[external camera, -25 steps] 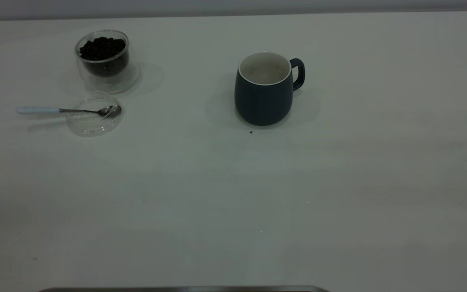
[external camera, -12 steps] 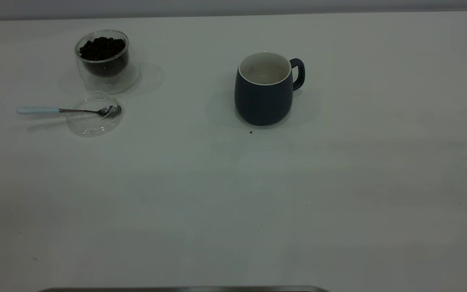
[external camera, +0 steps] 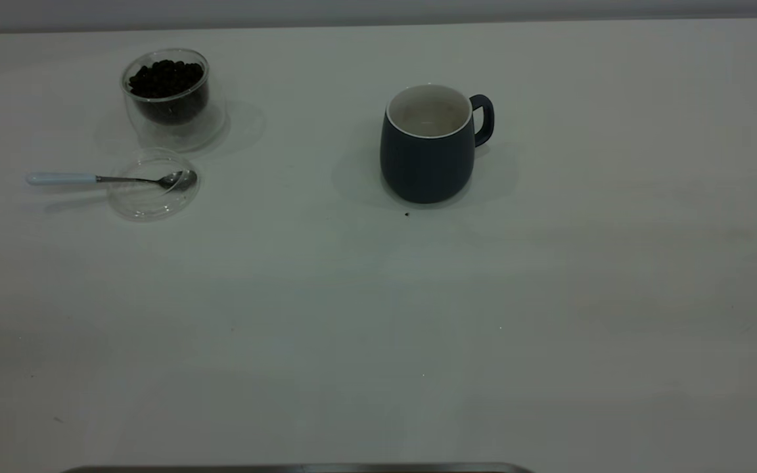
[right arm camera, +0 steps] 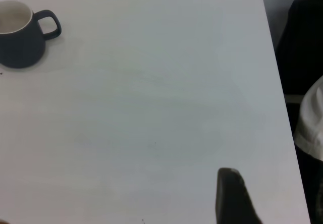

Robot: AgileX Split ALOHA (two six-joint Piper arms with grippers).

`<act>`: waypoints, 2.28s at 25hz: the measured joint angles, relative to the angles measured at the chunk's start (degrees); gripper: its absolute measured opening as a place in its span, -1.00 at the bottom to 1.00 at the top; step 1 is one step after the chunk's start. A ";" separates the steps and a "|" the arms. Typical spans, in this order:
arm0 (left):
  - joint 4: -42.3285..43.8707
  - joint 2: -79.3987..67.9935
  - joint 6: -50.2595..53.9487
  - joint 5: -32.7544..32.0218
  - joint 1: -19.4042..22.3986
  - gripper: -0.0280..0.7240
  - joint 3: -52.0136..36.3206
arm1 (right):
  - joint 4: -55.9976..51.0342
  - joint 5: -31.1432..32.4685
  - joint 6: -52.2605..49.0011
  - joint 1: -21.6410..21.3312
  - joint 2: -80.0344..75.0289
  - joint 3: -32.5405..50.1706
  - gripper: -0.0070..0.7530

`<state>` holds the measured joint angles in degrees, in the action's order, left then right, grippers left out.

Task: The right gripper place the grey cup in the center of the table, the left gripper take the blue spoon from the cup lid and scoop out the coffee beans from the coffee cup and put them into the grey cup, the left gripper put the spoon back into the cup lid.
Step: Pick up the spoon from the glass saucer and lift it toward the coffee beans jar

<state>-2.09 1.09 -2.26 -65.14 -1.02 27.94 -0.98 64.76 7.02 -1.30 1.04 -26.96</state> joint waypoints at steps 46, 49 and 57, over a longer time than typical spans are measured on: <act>-44.29 -96.36 -36.01 20.66 4.50 0.96 31.89 | 0.00 0.00 0.00 0.00 0.00 0.00 -0.03; -47.09 -99.83 -41.82 17.85 9.76 0.97 33.71 | 0.00 0.00 0.00 0.00 0.00 0.00 -0.03; -56.15 -108.90 -54.47 11.65 23.60 0.97 35.68 | 0.00 0.00 0.00 0.00 0.00 0.00 -0.03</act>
<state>-58.24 -107.82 -56.73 -53.50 22.58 63.63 -0.98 64.76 7.02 -1.30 1.04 -26.96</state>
